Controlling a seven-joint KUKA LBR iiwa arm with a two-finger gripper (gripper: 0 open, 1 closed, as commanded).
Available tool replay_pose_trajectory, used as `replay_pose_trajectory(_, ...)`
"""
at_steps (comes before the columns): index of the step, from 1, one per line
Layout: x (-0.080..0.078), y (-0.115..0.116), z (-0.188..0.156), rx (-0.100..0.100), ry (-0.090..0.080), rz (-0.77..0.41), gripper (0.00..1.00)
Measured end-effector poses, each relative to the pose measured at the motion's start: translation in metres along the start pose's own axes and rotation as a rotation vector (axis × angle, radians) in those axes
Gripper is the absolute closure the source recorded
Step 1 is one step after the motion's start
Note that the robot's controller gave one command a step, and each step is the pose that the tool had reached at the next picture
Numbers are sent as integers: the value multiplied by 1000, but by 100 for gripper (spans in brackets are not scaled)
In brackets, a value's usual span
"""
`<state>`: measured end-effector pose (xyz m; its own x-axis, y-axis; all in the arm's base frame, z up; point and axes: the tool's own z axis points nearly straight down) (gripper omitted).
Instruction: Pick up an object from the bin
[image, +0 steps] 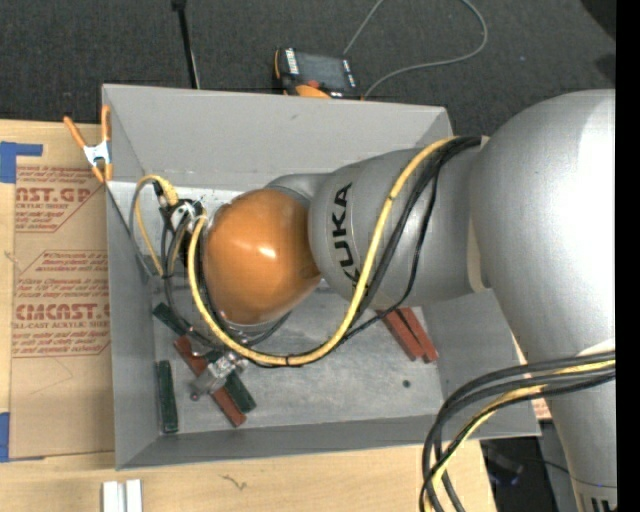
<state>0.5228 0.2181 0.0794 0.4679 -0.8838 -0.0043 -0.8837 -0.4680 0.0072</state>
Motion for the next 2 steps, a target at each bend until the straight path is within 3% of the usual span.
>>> replay_pose_trajectory(1,-35,8,-154,16,1,-4,100)
replay_pose_trajectory(2,15,3,-255,16,5,-34,100)
